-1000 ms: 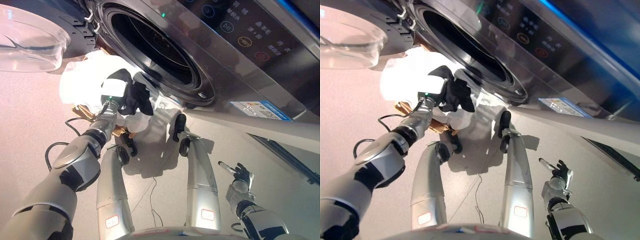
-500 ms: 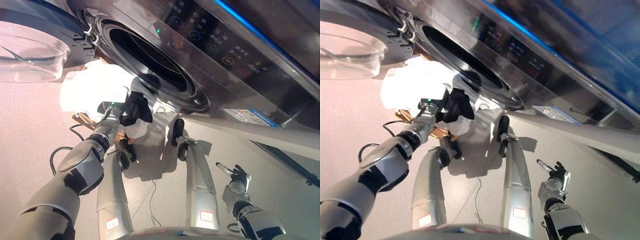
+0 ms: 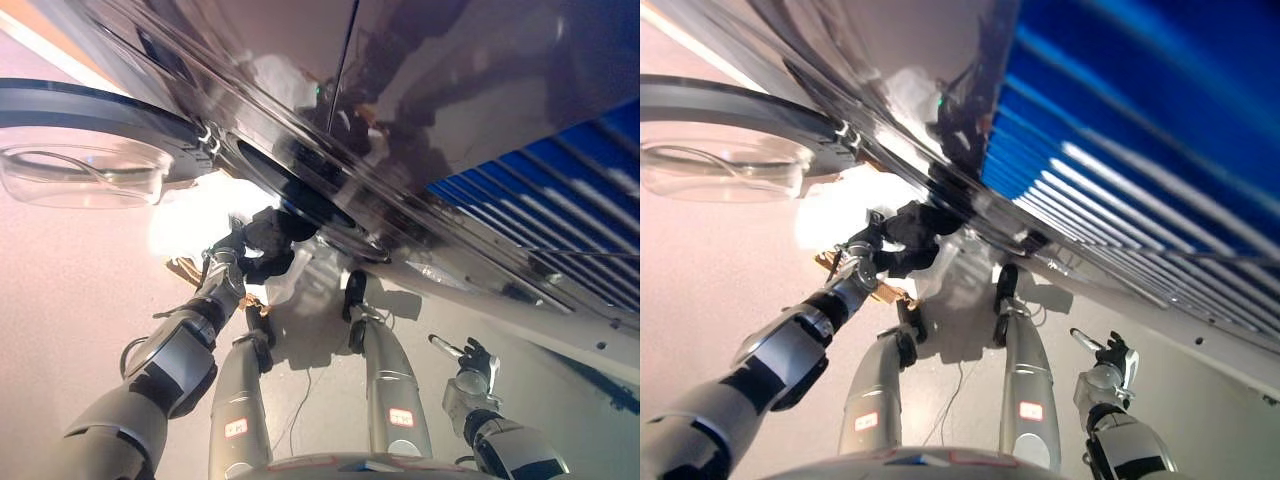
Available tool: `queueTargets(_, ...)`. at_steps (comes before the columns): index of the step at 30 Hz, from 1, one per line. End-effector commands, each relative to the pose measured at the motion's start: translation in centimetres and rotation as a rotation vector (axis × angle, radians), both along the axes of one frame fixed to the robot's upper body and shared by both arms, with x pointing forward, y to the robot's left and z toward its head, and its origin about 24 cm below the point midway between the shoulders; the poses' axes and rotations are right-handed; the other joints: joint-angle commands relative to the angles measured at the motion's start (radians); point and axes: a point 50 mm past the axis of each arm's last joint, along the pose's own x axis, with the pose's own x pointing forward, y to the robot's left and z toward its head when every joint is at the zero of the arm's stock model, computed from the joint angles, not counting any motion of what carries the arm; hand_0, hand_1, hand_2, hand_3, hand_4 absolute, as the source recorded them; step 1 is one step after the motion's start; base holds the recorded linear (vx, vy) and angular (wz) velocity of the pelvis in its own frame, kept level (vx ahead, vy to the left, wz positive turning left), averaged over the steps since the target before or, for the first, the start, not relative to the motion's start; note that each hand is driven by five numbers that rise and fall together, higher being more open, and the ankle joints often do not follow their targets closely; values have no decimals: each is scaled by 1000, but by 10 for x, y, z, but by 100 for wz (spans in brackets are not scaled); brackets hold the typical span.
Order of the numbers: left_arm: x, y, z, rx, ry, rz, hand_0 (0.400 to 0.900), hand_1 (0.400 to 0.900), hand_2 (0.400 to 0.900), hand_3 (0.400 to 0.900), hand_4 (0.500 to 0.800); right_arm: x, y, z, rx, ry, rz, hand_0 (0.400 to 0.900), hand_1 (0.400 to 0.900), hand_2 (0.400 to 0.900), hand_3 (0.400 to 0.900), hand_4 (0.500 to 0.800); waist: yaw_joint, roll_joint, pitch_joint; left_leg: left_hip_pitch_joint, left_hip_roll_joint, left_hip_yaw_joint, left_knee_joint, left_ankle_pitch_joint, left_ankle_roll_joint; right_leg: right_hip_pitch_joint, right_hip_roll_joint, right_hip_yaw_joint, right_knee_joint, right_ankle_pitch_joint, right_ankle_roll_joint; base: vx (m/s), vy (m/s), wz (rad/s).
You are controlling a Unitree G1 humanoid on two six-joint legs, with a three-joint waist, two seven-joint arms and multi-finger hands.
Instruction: Put the clothes in the basket into the washing machine.
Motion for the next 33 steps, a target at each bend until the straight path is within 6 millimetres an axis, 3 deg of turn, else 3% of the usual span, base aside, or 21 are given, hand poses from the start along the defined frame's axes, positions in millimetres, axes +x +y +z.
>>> queueTargets(1, 4, -4, 10, -441, -153, 172, 400, 400, 400, 400, 500, -40, -32, -7, -65, 119, -110, 900, 900, 900, 900, 800, 0, 37, 11, 57, 5, -78, -236, 166, -72, 121, 46, -44, -78, 8, 59, 65, -80, 12)
queueTargets(3, -1, -14, 3, -682, -198, 251, 400, 400, 400, 400, 500, -35, -30, -6, -44, 103, -120, 900, 900, 900, 900, 800, 7, 30, 19, 106, 1, -77, -274, 179, -80, 178, 59, -47, -128, 20, 62, 69, -69, 8)
queueTargets(4, -2, -14, 3, -684, -198, 252, 400, 400, 400, 400, 500, -36, -31, -6, -45, 103, -119, 900, 900, 900, 900, 800, 7, 31, 22, 112, 1, -77, -277, 181, -80, 184, 60, -48, -132, 22, 62, 55, -57, 1)
queueTargets(6, -3, -28, 1, -884, -219, 305, 400, 400, 400, 400, 500, -30, -29, -5, -25, 86, -129, 900, 900, 900, 900, 800, 12, 20, 28, 157, -3, -75, -305, 191, -87, 229, 68, -50, -169, 30, 63, 52, -58, -2)
queueTargets(13, 10, -47, 24, -1188, -332, 341, 400, 400, 400, 400, 500, -13, -27, 2, -3, 41, -129, 900, 900, 900, 900, 800, 5, 8, 29, 215, 1, -65, -347, 205, -96, 278, 85, -42, -217, 42, 60, 19, -32, -6)
queueTargets(17, 19, -52, 41, -1262, -382, 342, 400, 400, 400, 400, 500, -5, -25, 5, -4, 23, -121, 900, 900, 900, 900, 800, -5, 6, 29, 217, 6, -57, -345, 201, -99, 271, 89, -27, -217, 45, 59, -3, -3, -17)
queueTargets(18, 26, -55, 56, -1286, -419, 316, 400, 400, 400, 400, 500, -4, -23, 4, -2, 20, -112, 900, 900, 900, 900, 800, -16, 7, 21, 217, 10, -50, -347, 201, -101, 267, 93, -23, -220, 46, 60, 0, -2, -20)
queueTargets(20, 29, -53, 60, -1279, -426, 308, 400, 400, 400, 400, 500, -3, -22, 5, -3, 16, -109, 900, 900, 900, 900, 800, -20, 6, 19, 215, 13, -46, -348, 202, -102, 260, 95, -18, -220, 48, 60, 4, -6, -21)
queueTargets(25, 41, -45, 94, -1293, -538, 241, 400, 400, 400, 400, 500, -24, -31, -2, -9, 49, -122, 900, 900, 900, 900, 800, -52, 4, -4, 215, 28, -29, -359, 202, -105, 241, 109, 4, -225, 53, 65, 31, -12, -22)
queueTargets(32, 48, -46, 114, -1376, -578, 178, 400, 400, 400, 400, 500, -40, -41, -5, -7, 79, -120, 900, 900, 900, 900, 800, -71, 11, -32, 227, 38, -20, -387, 212, -111, 231, 121, 10, -233, 53, 68, 44, -15, -8)
queueTargets(33, 50, -44, 117, -1379, -576, 174, 900, 900, 900, 900, 800, -39, -42, -4, -7, 77, -117, 900, 900, 900, 900, 800, -73, 11, -37, 229, 40, -20, -390, 214, -112, 231, 122, 12, -235, 55, 68, 37, -13, -9)
